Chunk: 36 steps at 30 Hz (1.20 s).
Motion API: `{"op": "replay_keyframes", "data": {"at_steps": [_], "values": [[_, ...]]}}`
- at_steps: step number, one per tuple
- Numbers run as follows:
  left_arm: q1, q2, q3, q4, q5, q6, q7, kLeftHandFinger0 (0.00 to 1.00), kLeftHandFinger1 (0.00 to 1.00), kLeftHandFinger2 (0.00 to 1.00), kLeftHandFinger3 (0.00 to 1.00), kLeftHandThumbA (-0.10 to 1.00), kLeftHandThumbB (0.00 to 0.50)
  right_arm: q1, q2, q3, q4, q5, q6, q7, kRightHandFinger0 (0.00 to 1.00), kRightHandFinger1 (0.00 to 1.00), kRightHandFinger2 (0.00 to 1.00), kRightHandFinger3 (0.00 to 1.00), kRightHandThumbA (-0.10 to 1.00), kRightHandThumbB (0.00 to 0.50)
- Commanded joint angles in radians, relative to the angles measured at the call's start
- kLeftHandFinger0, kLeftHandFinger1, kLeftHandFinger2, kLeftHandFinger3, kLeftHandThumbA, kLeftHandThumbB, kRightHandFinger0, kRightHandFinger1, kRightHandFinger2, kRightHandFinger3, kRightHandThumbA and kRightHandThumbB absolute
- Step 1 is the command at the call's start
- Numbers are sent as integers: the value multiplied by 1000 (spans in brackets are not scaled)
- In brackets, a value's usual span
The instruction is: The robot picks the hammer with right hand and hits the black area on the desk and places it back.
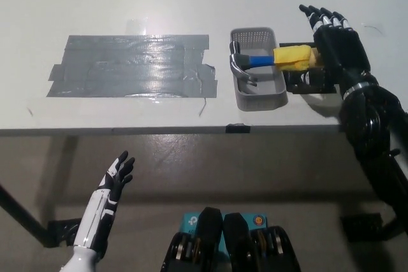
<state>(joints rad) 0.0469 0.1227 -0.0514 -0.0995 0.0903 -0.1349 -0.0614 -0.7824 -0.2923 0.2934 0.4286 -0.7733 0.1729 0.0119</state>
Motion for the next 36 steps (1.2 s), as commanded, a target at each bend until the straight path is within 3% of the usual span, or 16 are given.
{"op": "replay_keyframes", "data": {"at_steps": [1,30,36], "values": [[-1,2,0,-18,4,-41,1,1000,1000,1000,1000,1000,133,-73,-5,8,14,-4,-3,-11,1000,1000,1000,1000,994,375],[-13,12,-3,-31,24,-44,-4,1000,1000,1000,1000,1000,147,-159,30,21,171,13,-22,-57,1000,1000,1000,1000,993,393],[-12,14,0,-35,14,-41,-8,1000,1000,1000,1000,1000,150,-189,34,35,214,3,-17,-53,1000,1000,1000,1000,970,377]]}}
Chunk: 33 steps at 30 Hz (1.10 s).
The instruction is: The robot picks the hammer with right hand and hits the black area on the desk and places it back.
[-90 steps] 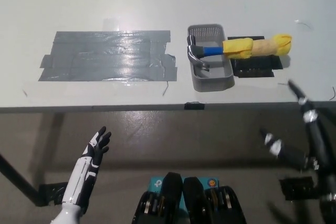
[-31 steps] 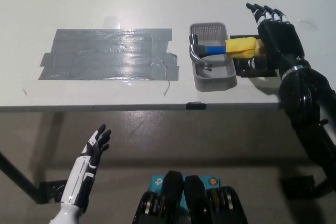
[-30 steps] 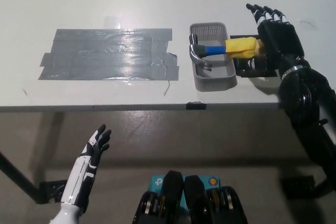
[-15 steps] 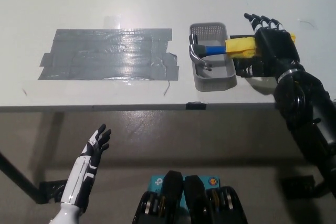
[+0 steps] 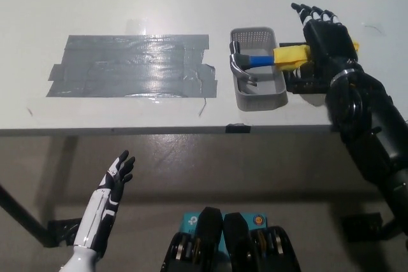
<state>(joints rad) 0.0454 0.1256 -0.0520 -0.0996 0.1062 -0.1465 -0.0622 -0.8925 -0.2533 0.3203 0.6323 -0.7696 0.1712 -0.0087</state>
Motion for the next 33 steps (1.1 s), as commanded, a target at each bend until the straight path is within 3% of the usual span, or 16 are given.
{"op": "replay_keyframes", "data": {"at_steps": [1,19,22,23,24,25,26,27,28,29,31,33], "values": [[-11,12,0,-34,-3,-30,-8,1000,1000,1000,1000,1000,152,-82,-5,10,17,0,-16,-35,1000,1000,1000,1000,968,375],[-11,11,1,-43,9,-11,-5,1000,1000,1000,1000,1000,147,-115,-7,30,138,12,-33,-62,1000,1000,1000,1000,947,391],[-16,9,-2,-39,9,-12,-6,1000,1000,1000,1000,1000,147,-120,-12,34,155,13,-69,-99,1000,1000,1000,1000,874,382],[-17,5,-3,-38,5,-9,-6,1000,1000,1000,1000,1000,160,-117,-10,28,197,9,-195,-269,1000,1000,1000,1000,523,343],[-17,4,-2,-37,0,-9,-7,1000,1000,1000,1000,1000,152,-122,-8,45,245,-19,-278,-408,707,653,766,898,306,340],[-17,6,-2,-35,0,-17,-9,1000,1000,1000,1000,1000,142,-129,-7,90,303,-76,-329,-561,216,353,479,621,80,324],[-16,8,-2,-36,-1,-18,-10,1000,1000,1000,1000,1000,140,-136,-6,128,345,-121,-352,-671,86,288,448,566,2,321],[-17,9,-3,-35,-2,-17,-12,1000,1000,1000,1000,1000,141,-148,-16,193,389,-186,-372,-778,3,94,373,442,-96,286],[-17,9,-4,-38,14,-8,-7,1000,1000,1000,1000,1000,152,-153,-22,222,408,-208,-383,-823,0,72,517,476,-100,244],[-18,10,-4,-36,15,-10,-6,1000,1000,1000,1000,1000,146,-159,-24,241,422,-219,-394,-859,0,101,647,553,-100,242],[-19,6,-1,-38,2,-5,-7,1000,1000,1000,1000,1000,152,-170,-32,258,425,-221,-408,-847,0,164,672,674,-100,243],[-21,7,-1,-33,-3,-18,-9,1000,1000,1000,1000,1000,131,-176,-45,267,412,-214,-419,-805,0,161,671,682,-100,234]]}}
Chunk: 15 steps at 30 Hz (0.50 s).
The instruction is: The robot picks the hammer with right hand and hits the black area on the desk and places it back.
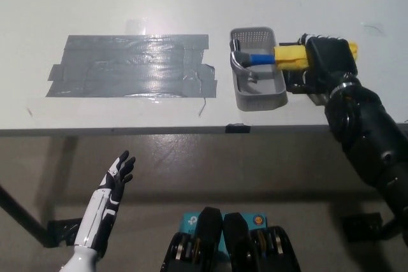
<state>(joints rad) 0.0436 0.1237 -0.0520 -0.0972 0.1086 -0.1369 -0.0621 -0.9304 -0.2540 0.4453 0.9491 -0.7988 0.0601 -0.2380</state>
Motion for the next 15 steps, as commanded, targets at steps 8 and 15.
{"op": "replay_keyframes", "data": {"at_steps": [8,15], "values": [[-26,17,-1,-24,-2,-29,-13,1000,1000,1000,1000,1000,110,-144,-67,143,76,-143,-370,-612,0,36,530,292,-100,242],[-30,20,-2,-23,-10,-31,-19,1000,1000,1000,1000,1000,99,-101,-39,-19,-44,75,-387,-371,0,306,744,684,-100,134]]}}
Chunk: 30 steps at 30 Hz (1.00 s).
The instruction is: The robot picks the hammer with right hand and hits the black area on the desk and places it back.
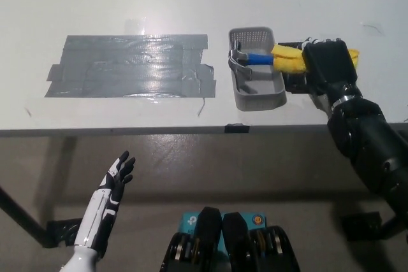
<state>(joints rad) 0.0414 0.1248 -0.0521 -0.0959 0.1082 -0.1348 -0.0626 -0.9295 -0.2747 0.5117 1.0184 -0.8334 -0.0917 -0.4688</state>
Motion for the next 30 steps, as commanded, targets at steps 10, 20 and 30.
{"op": "replay_keyframes", "data": {"at_steps": [10,20,30], "values": [[-39,23,6,-25,-24,-25,-25,1000,1000,1000,1000,1000,103,-159,3,-378,-397,524,115,479,0,378,809,810,-100,103],[-43,28,11,-24,-24,-11,-26,981,1000,1000,1000,1000,119,-217,-124,-420,-470,595,307,806,63,528,873,921,-100,117],[-38,32,11,-25,-24,-14,-29,939,1000,1000,1000,1000,82,-229,-303,-340,-486,592,382,1141,145,638,940,1000,-100,142]]}}
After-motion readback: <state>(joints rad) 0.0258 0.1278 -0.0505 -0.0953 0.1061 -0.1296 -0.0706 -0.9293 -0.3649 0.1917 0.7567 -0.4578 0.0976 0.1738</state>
